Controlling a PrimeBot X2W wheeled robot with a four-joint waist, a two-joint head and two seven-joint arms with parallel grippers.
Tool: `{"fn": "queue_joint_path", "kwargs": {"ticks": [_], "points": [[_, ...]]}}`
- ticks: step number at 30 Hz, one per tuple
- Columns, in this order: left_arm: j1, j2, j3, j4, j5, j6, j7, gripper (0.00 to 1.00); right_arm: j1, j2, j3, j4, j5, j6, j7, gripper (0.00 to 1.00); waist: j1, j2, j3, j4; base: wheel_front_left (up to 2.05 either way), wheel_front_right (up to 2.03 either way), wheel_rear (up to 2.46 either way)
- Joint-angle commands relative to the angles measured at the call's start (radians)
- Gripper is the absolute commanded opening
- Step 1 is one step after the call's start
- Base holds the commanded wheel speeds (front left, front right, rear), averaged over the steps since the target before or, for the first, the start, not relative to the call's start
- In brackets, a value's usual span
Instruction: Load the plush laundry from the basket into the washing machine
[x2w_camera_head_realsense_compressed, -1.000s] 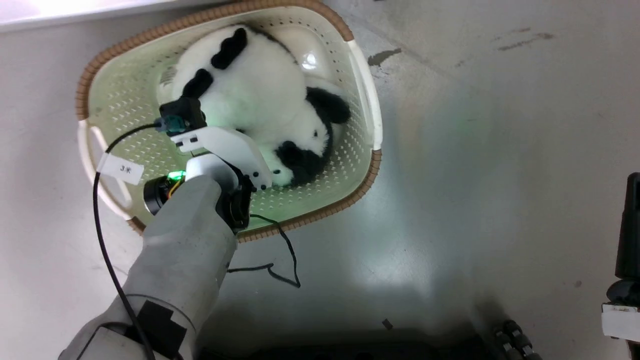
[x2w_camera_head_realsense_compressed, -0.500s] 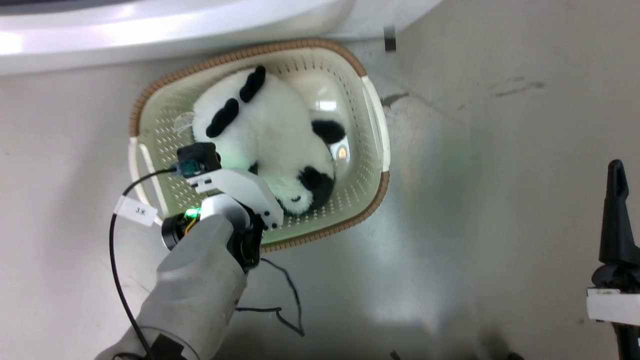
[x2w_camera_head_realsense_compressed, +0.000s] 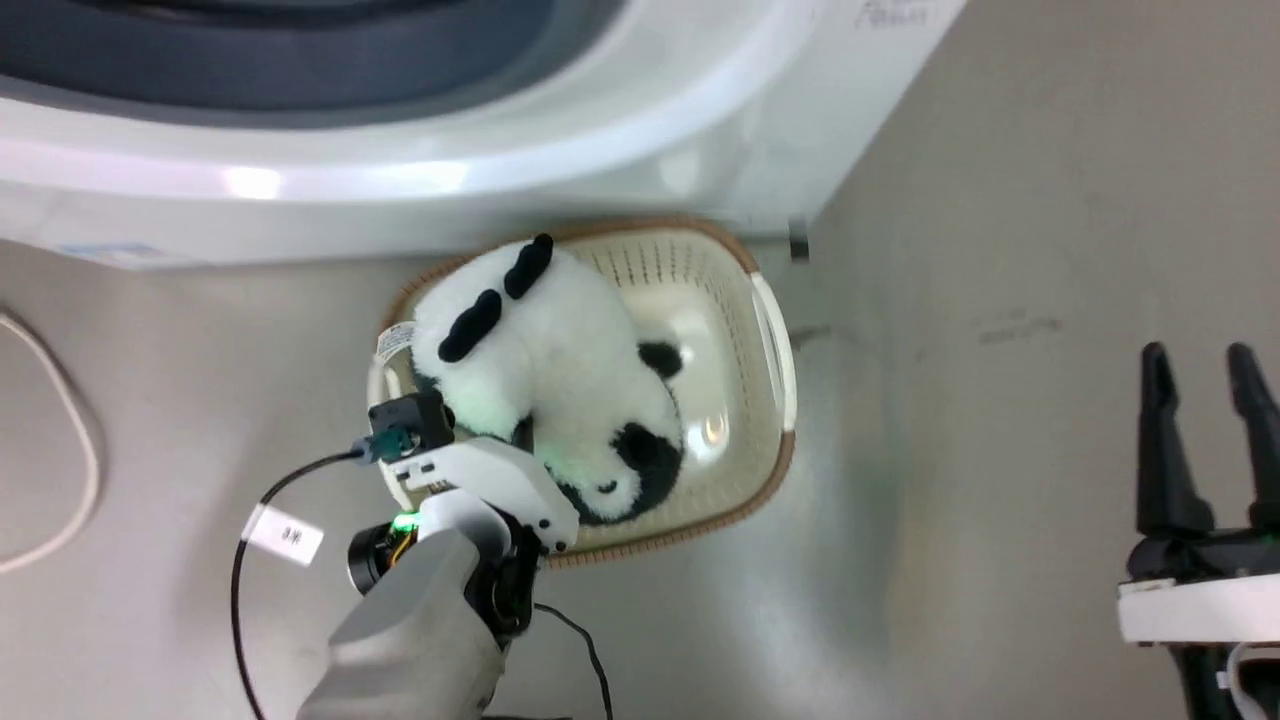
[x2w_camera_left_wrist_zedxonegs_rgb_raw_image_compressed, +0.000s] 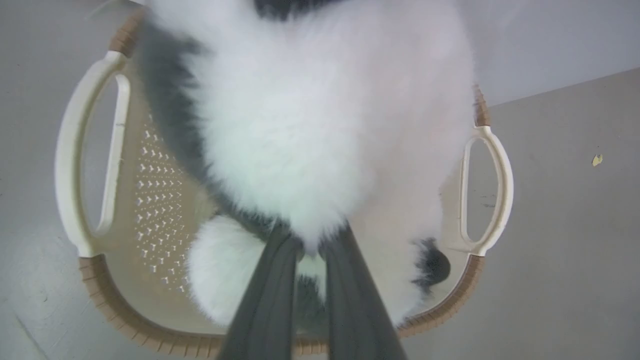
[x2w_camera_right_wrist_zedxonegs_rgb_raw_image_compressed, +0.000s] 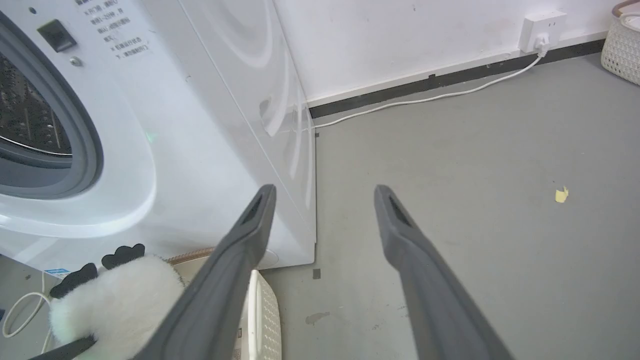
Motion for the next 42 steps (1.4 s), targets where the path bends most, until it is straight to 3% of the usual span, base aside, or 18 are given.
{"fn": "queue_joint_path", "kwargs": {"ticks": [1,14,26,32,42], "points": [[0.019,0.009,0.017,-0.027,0.016,-0.003,-0.012,0.0,0.002,0.005,0.005,0.006,-0.004,-0.001,0.0,1.0,0.0001,0.0,-0.077,0.031,0.0,0.0,0.0],[0.36,0.03,0.263,-0.458,0.23,0.046,-0.013,0.0,0.042,0.044,0.039,0.081,-0.015,-0.001,0.002,1.0,0.0001,0.0,-0.293,0.063,0.0,0.0,0.0],[0.535,0.025,0.368,-0.833,0.388,0.084,-0.013,0.0,0.083,0.055,0.045,0.126,-0.009,-0.001,-0.005,1.0,0.0001,0.0,-0.415,0.07,0.0,0.0,0.0],[0.51,0.024,0.408,-0.887,0.437,0.08,-0.013,0.0,0.086,0.056,0.045,0.139,0.009,-0.001,-0.014,1.0,0.0001,0.0,-0.431,0.058,0.0,0.0,0.0],[0.316,0.022,0.493,-0.783,0.47,0.044,-0.013,0.0,0.068,0.056,0.041,0.119,0.005,-0.001,-0.012,1.0,0.0001,0.0,-0.366,0.03,0.0,0.0,0.0]]}}
